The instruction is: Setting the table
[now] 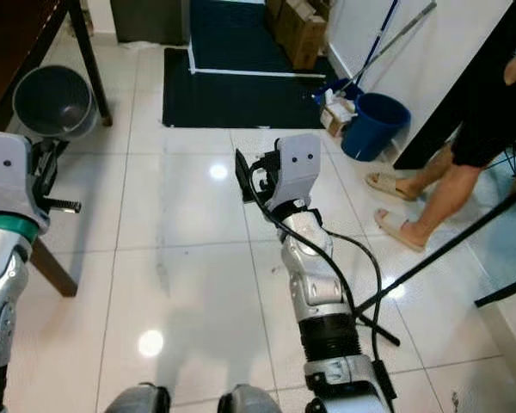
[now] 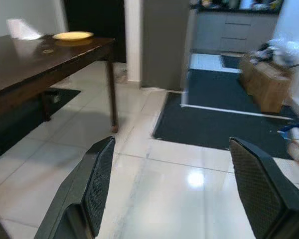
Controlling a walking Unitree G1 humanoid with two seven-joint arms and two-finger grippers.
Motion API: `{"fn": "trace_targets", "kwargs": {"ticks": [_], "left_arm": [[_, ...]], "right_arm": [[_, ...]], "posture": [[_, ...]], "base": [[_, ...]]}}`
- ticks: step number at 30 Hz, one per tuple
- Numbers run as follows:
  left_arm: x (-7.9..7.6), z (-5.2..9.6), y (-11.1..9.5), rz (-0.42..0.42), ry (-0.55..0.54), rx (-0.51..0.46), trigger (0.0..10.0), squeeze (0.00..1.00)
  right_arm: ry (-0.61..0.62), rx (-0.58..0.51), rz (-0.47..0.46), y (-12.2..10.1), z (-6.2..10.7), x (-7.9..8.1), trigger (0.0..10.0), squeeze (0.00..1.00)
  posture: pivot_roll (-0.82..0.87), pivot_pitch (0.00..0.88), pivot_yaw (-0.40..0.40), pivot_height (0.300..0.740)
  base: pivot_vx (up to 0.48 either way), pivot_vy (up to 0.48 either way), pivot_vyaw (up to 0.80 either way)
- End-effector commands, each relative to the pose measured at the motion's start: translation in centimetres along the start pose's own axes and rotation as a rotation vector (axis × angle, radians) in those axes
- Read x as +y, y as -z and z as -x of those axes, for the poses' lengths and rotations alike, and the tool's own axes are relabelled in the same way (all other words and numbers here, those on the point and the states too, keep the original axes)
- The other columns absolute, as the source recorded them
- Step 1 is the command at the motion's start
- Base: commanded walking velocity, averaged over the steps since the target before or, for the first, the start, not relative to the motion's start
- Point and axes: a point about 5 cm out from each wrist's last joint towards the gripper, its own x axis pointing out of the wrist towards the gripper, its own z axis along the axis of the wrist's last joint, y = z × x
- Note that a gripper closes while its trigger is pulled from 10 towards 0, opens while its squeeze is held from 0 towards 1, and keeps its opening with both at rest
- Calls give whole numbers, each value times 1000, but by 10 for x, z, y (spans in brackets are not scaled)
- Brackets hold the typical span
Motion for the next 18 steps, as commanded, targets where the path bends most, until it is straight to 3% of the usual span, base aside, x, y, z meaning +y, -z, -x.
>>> {"fn": "trace_targets", "kwargs": {"ticks": [1,18], "left_arm": [[-2,0,0,3,10,-4,10000,0],[-4,0,1,3,23,-2,10000,0]], "right_arm": [[17,9,10,3,3,-5,10000,0],[35,13,23,3,9,-12,10000,0]], "posture": [[-21,1,-34,740],[-32,2,-30,740]], "base": [[424,0,0],[426,0,0]]}}
